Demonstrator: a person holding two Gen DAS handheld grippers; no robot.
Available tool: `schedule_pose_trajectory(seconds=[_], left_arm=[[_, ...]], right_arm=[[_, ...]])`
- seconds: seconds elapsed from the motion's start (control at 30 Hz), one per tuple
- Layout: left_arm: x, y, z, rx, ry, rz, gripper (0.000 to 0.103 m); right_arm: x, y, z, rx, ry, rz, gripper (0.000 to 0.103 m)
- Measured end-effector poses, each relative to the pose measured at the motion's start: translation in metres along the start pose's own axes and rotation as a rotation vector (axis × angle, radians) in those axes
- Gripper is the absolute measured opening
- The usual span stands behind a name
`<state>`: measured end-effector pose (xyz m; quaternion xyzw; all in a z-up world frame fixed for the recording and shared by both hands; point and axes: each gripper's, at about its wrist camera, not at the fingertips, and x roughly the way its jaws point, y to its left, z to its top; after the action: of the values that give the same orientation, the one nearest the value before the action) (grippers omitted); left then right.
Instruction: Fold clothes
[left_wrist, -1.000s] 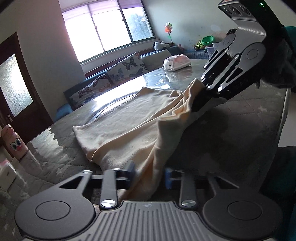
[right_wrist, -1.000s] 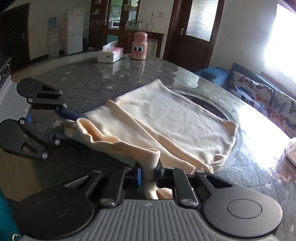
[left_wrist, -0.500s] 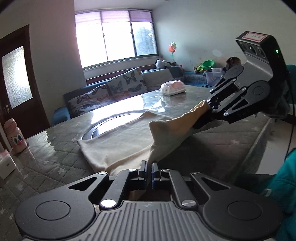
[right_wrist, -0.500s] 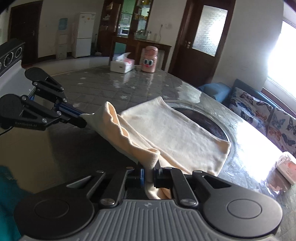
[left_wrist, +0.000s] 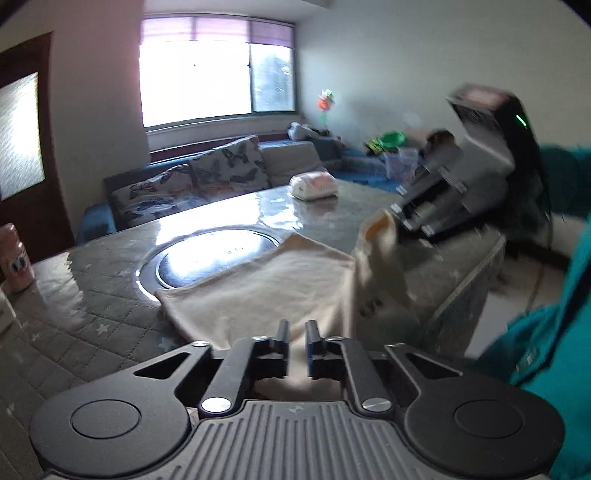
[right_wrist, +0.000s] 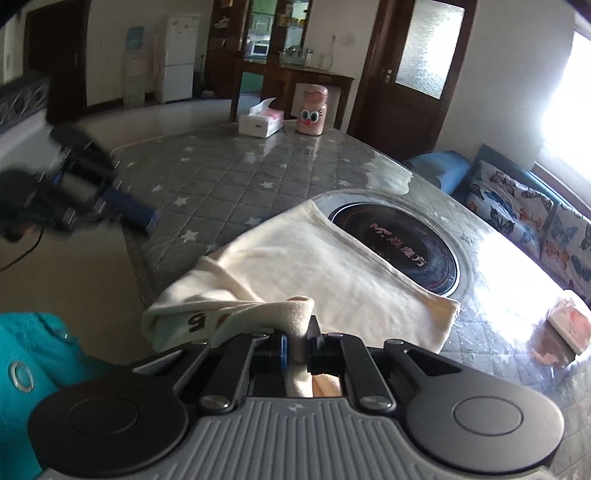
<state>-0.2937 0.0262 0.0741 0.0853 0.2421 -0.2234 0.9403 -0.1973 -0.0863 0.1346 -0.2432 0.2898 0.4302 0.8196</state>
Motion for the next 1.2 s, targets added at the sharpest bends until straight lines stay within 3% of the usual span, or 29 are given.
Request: schedule_pose_trajectory(seconds=[0.03,0.07,0.3,0.43,0.6,0.7,0.77,0.87,1.2], left_arm=[[0.002,-0.006,-0.003,0.02,0.008,-0.003,0.049],[0.004,-0.012,-0.006,0.04,0.016,-0.006,0.056],[0.02,-0.05,-0.026,0.162,0.073,-0.021,0.063],[0.037,-0.064,-0.035,0.239,0.082,0.032,0.077],[0.055,-0.075,-0.048,0.347,0.08,0.099,0.078],[0.06,-0.075,-0.049,0.378,0.072,0.129,0.058],[0.059,-0.07,-0.046,0.368,0.068,0.13,0.038],[0.052,-0.061,-0.04,0.334,0.052,0.135,0.023],[0.033,-0.012,0.007,0.159,-0.02,0.113,0.016]], right_arm=[[0.0,-0.002,0.0,0.006,-0.004,0.001,0.008],[0.0,-0.003,0.001,0.013,-0.008,0.002,0.008],[0.0,-0.014,0.006,0.057,-0.026,0.016,0.008],[0.0,-0.019,0.008,0.09,-0.034,0.025,0.008],[0.0,-0.02,0.009,0.102,-0.045,0.02,0.008],[0.0,-0.02,0.008,0.104,-0.045,0.017,0.008],[-0.002,-0.02,0.008,0.102,-0.043,0.014,0.008],[-0.003,-0.021,0.007,0.102,-0.04,0.011,0.008],[-0.009,-0.034,0.016,0.1,-0.072,-0.007,0.008]])
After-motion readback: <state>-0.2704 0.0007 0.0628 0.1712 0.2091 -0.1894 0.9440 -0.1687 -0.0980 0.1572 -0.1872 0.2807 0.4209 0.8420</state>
